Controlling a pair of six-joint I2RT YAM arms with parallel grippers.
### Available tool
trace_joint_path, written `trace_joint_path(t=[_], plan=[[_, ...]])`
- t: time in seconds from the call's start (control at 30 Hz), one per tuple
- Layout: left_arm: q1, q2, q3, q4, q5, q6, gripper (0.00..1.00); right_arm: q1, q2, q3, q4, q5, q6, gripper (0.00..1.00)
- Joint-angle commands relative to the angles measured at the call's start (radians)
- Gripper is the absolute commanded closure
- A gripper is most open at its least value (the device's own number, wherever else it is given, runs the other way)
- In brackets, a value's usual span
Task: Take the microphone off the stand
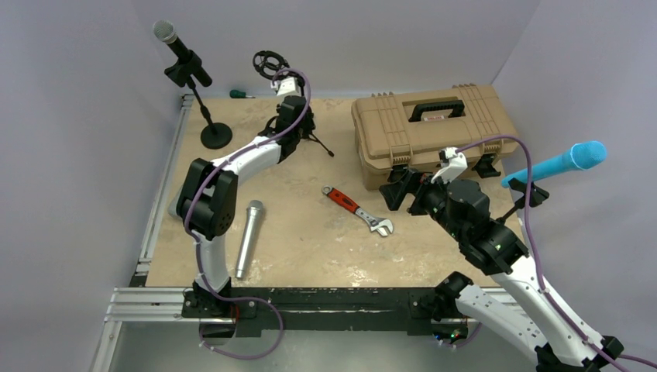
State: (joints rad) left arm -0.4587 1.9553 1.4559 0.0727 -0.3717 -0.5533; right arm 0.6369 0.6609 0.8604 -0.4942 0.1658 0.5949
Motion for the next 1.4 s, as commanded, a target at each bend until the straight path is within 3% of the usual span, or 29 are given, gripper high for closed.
trace_joint_path(t=[0.0, 0.07, 0.2, 0.23, 0.5, 0.73, 0.9, 1.13, 1.37], plan=[[0.005, -0.004, 0.017, 0.084, -0.019, -0.037, 0.65, 0.004, 0.005, 0.020, 0.016, 0.016, -0.004, 0.01], [0.007, -0.006, 0.000, 0.107, -0.012, -0.047, 0.69, 0.003, 0.009, 0.022, 0.014, 0.017, -0.006, 0.01], [0.012, -0.002, 0.004, 0.095, 0.001, -0.051, 0.99, 0.004, 0.015, 0.027, 0.014, 0.016, -0.009, 0.01], [0.015, -0.002, 0.002, 0.084, 0.013, -0.061, 1.00, 0.004, 0.014, 0.029, 0.014, 0.017, -0.010, 0.01], [0.078, -0.041, -0.114, 0.121, 0.172, -0.226, 1.00, 0.005, 0.026, 0.031, 0.018, 0.013, -0.014, 0.01], [0.173, -0.057, -0.184, 0.175, 0.406, -0.478, 1.00, 0.004, 0.023, 0.026, 0.020, 0.015, -0.012, 0.01], [0.210, -0.051, -0.212, 0.229, 0.491, -0.664, 1.00, 0.005, 0.022, 0.017, 0.026, 0.015, -0.009, 0.01], [0.236, 0.020, -0.281, 0.449, 0.584, -1.045, 1.00, 0.005, 0.017, 0.016, 0.024, 0.015, -0.008, 0.01], [0.236, 0.139, -0.321, 0.780, 0.565, -1.410, 1.00, 0.004, 0.010, 0.015, 0.023, 0.015, -0.004, 0.01]])
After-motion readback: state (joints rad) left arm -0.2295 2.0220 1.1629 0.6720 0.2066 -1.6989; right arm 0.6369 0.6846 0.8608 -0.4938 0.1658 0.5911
